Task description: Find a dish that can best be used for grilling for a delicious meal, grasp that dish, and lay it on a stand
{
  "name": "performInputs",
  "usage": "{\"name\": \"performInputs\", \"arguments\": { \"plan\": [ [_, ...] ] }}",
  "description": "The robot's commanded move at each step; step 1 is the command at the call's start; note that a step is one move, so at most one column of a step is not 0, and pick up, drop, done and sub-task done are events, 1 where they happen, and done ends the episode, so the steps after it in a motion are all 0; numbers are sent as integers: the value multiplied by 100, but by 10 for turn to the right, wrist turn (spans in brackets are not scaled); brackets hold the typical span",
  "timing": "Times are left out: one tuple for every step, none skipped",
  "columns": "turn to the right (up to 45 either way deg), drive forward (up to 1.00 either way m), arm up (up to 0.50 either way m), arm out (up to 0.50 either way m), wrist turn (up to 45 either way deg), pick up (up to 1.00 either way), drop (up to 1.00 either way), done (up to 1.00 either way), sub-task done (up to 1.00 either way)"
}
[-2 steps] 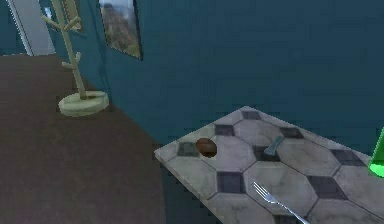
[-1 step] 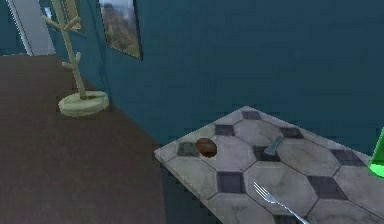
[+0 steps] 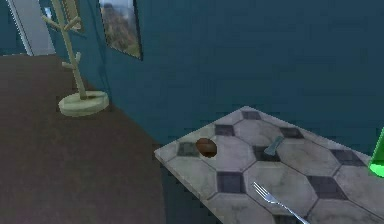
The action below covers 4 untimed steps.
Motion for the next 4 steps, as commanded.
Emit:
{"name": "performInputs", "arguments": {
  "plan": [
    [0, 0, -14, 0, 0, 0, 0, 0, 0],
    [0, 0, 0, 0, 0, 100, 0, 0, 0],
    [0, 0, 10, 0, 0, 0, 0, 0, 0],
    [0, 0, 4, 0, 0, 0, 0, 0, 0]
  ]
}}
